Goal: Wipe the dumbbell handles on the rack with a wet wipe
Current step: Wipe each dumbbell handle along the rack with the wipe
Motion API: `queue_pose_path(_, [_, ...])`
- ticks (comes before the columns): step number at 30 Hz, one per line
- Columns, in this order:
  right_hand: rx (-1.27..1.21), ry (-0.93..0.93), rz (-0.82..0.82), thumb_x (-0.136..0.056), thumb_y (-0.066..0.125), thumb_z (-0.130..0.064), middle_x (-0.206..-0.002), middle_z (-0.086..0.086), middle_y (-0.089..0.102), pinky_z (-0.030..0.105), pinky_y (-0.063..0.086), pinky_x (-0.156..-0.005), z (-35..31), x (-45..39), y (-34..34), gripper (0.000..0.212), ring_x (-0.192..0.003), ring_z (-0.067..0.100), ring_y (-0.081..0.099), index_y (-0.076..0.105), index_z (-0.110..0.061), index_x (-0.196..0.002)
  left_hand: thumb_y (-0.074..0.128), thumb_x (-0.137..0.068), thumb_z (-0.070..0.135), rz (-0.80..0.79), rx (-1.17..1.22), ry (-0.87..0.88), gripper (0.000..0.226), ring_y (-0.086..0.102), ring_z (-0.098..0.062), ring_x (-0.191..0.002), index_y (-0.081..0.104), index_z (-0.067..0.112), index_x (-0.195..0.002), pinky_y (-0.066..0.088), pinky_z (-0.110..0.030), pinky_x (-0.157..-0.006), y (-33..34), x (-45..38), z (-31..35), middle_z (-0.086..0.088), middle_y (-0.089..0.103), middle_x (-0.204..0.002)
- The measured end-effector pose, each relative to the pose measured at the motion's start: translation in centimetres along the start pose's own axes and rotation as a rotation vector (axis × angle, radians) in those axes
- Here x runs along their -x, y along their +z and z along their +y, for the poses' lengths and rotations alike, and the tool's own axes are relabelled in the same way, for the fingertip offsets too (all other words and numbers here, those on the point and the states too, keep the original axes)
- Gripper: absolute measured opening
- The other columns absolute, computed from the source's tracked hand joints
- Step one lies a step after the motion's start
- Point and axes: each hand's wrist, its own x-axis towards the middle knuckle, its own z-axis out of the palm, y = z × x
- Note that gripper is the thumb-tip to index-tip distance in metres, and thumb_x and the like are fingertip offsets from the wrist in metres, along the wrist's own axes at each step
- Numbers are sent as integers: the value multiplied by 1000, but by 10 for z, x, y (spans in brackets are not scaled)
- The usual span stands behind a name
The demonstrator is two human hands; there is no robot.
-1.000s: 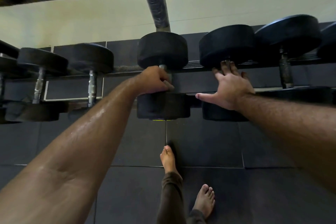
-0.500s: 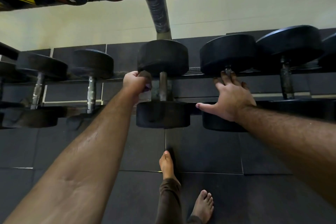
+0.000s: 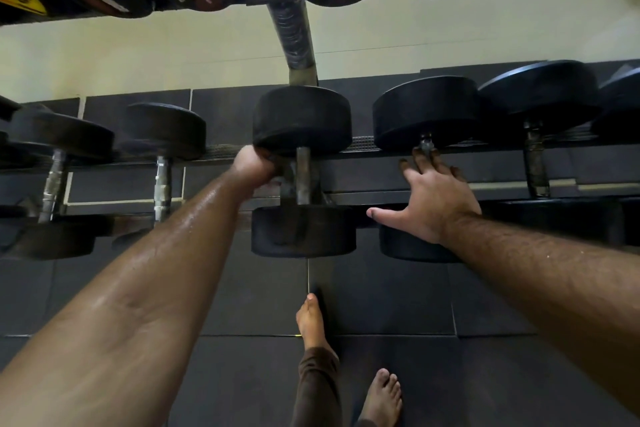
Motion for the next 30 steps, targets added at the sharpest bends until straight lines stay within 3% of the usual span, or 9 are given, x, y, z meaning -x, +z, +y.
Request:
queue_pose_path(5, [5,6,6,-60,25,-113,-180,2,5,56,20,-131,0,-1,1,140,-166,25,0,25,-26,-170,75,-75,-5,-343,-86,43,18,69,-24,-72,78,13,-76,56,-32,-65,23,4,-10,-7,73,-74])
queue_pose_path(8, [7,10,10,-61,25,-113,-180,2,6,56,21,-131,-1,-1,1,139,-166,25,0,25,-26,-170,75,-81,-2,-245,-128,-14,19,65,-20,-60,75,15,-73,50,-25,-52,20,-6,-9,-3,70,-64])
queue_pose_path(11, [9,13,8,-61,25,-112,-180,1,4,56,20,-131,-2,0,0,139,-166,24,-3,23,-27,-170,71,-87,-7,-218,168,-16,15,76,-27,-77,75,4,-97,61,-32,-65,21,-4,-1,-12,77,-85])
queue_pose_path(14, [7,19,12,-62,26,-112,-180,1,3,55,19,-132,-3,0,-1,138,-166,23,-3,22,-26,-171,62,-90,-9,-511,-249,-22,17,57,-9,-47,74,2,-97,42,-17,-42,10,1,1,1,67,-59])
queue_pose_path(16, [9,19,13,-62,27,-111,-180,1,4,55,20,-131,-3,0,0,137,-166,24,-2,23,-27,-170,67,-90,3,-468,-378,-27,8,46,-11,-42,74,5,-90,28,-17,-39,1,-7,0,-1,61,-55])
queue_pose_path(19, [14,18,17,-63,27,-111,-181,1,5,55,20,-131,-3,1,0,135,-166,23,0,25,-28,-170,70,-92,-2,-224,127,7,11,63,-15,-56,72,8,-87,48,-24,-44,6,-10,2,-4,70,-67])
queue_pose_path(21, [15,23,22,-63,27,-111,-181,1,5,55,21,-131,-4,0,0,135,-166,23,0,26,-28,-169,66,-92,-10,-291,277,-8,19,73,-23,-75,74,7,-97,60,-29,-61,19,-5,1,-9,76,-83])
queue_pose_path(26, [24,30,20,-62,26,-111,-180,2,6,54,20,-131,-5,0,1,137,-166,23,0,25,-27,-170,72,-84,5,-435,-325,-21,10,63,-18,-57,74,13,-78,48,-23,-50,15,-3,-7,-1,69,-64])
queue_pose_path(30, [34,21,15,-63,26,-111,-180,3,5,55,20,-131,-6,1,0,136,-166,24,0,25,-26,-170,68,-95,2,-213,356,-56,10,75,-29,-86,75,8,-94,61,-38,-72,25,-6,8,-10,78,-86])
